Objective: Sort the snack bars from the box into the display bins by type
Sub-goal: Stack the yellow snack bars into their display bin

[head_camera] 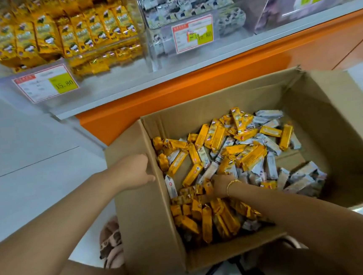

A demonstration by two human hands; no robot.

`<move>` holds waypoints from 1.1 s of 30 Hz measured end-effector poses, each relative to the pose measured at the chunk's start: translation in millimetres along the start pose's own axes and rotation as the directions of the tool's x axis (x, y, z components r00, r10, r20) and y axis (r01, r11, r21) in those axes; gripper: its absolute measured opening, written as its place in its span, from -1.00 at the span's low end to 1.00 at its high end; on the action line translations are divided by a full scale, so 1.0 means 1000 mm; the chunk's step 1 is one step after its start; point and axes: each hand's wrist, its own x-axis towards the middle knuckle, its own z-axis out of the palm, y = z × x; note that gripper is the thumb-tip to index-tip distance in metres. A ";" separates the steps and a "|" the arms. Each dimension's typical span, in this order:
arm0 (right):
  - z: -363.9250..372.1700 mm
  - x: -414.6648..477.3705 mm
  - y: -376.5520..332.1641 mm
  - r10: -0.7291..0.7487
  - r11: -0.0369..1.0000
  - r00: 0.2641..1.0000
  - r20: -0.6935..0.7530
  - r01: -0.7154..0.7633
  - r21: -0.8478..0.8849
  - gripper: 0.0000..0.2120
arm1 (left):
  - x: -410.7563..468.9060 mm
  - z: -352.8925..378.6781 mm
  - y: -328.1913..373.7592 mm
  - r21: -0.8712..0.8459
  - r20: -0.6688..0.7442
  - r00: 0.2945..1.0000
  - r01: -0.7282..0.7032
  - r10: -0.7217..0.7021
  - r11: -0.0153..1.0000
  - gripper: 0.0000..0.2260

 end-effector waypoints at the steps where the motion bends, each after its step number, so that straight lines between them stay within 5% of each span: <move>1: -0.005 -0.003 0.003 -0.008 1.000 1.000 0.020 0.007 0.017 -0.28 | -0.001 0.001 -0.001 -0.008 0.001 1.000 0.003 -0.003 1.000 -0.53; 3: -0.015 -0.004 0.013 -0.017 0.996 0.998 0.060 0.012 0.090 -0.52 | -0.003 0.002 -0.003 -0.021 0.003 1.000 0.007 -0.007 1.000 -0.49; 8: -0.034 -0.017 0.046 0.014 0.913 0.981 0.194 -0.091 0.397 -0.46 | -0.005 0.002 -0.003 -0.007 0.034 0.999 0.027 -0.027 1.000 -0.48; 11: -0.034 -0.023 0.054 0.011 0.892 0.971 0.238 -0.117 0.437 -0.63 | -0.004 0.003 0.000 0.009 0.052 0.998 0.032 -0.032 0.999 -0.53; 13: -0.033 -0.029 0.054 0.016 0.888 0.975 0.224 -0.117 0.444 -0.52 | -0.003 0.002 0.003 0.011 0.060 0.998 0.032 -0.033 0.999 -0.62; 21: -0.055 -0.051 0.047 -0.192 0.745 0.951 0.242 -0.019 0.666 -0.85 | -0.010 -0.007 0.022 -0.104 0.045 0.998 -0.036 0.040 0.994 -0.69; 22: -0.056 -0.054 0.046 -0.212 0.710 0.950 0.229 -0.012 0.704 -0.96 | -0.010 -0.007 0.022 -0.113 0.044 0.998 -0.039 0.044 0.993 -0.67; 26: -0.072 -0.065 0.036 -0.393 0.409 0.916 0.080 0.097 0.907 -0.85 | -0.017 -0.008 0.019 -0.230 0.083 0.995 -0.032 0.053 0.973 -0.78; 29: -0.097 -0.080 0.025 -0.517 0.024 0.847 -0.120 0.154 0.988 -0.81 | -0.020 -0.012 0.022 -0.555 0.119 0.990 0.002 0.077 0.832 -0.63; 33: -0.123 -0.103 0.004 -0.586 0.036 0.776 -0.235 0.314 0.949 -0.68 | -0.025 -0.016 0.026 -0.857 0.196 0.980 0.153 0.037 0.492 -0.75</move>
